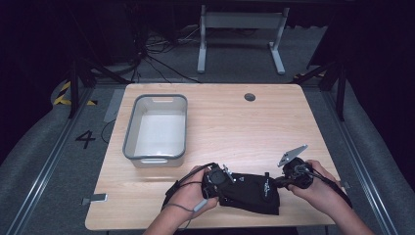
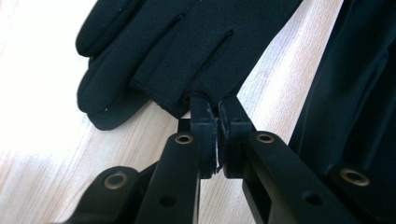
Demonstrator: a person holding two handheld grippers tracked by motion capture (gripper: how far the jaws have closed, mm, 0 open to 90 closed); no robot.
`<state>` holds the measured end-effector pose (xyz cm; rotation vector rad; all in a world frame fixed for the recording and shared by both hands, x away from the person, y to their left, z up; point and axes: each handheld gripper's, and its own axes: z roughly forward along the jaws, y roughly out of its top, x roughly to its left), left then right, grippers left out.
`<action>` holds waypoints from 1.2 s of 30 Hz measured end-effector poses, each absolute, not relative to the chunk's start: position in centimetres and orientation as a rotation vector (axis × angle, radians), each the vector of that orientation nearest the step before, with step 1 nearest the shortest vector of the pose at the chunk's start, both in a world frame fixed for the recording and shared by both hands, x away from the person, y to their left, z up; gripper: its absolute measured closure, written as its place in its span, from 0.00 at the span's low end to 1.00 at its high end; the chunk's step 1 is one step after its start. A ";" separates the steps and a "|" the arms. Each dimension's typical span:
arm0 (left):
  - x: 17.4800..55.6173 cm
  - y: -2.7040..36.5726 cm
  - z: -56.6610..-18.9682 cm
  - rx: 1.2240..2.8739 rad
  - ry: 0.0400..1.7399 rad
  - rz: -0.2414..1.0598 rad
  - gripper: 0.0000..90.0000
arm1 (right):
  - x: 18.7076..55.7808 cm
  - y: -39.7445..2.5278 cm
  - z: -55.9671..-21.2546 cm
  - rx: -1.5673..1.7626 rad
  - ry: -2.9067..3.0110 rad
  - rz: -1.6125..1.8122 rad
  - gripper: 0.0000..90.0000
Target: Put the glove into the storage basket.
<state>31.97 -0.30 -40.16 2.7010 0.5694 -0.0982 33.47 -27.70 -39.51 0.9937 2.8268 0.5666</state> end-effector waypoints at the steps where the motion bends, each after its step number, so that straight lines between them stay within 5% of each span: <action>1: 32.0 -0.4 -40.3 2.712 0.548 -0.132 0.88 | 33.5 -27.8 -39.6 0.990 2.820 0.554 0.94; 5: 32.1 -0.4 -40.2 2.700 0.525 -0.214 0.71 | 33.5 -28.0 -39.5 0.982 2.766 0.552 0.85; 9: 32.3 0.0 -39.9 2.676 0.522 -0.254 0.66 | 33.4 -28.5 -39.2 0.999 2.729 0.577 0.79; 36: 34.4 -2.1 -38.5 2.445 0.626 -0.064 0.67 | 32.4 -31.7 -38.9 1.141 2.597 0.751 0.68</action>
